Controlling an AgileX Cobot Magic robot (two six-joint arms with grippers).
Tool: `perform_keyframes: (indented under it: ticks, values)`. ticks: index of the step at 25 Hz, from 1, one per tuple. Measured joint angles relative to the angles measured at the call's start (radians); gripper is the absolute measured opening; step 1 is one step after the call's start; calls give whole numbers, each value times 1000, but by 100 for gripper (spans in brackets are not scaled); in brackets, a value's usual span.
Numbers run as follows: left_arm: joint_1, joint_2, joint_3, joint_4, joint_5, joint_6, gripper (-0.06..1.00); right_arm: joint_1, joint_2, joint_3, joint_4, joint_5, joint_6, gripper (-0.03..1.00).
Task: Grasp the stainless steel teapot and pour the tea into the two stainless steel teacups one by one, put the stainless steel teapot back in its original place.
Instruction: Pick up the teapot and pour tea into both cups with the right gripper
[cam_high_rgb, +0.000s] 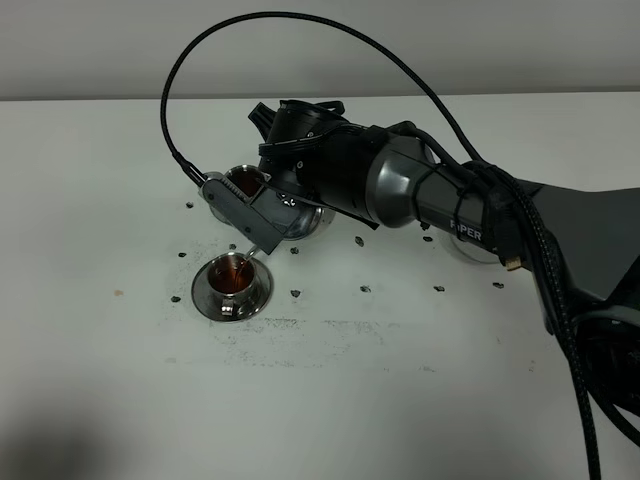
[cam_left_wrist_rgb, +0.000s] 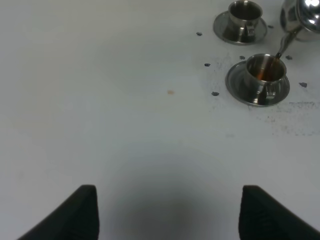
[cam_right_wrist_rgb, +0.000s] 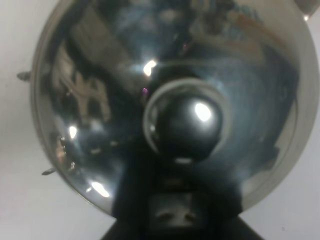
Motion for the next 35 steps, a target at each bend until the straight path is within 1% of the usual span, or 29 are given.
perform_keyframes:
  ticks: [6,35]
  values:
    - [0,0,0,0,0,0,58,2,0,0,-20,-1,18,20]
    - [0,0,0,0,0,0,58,19,0,0,-85,-12,18,20]
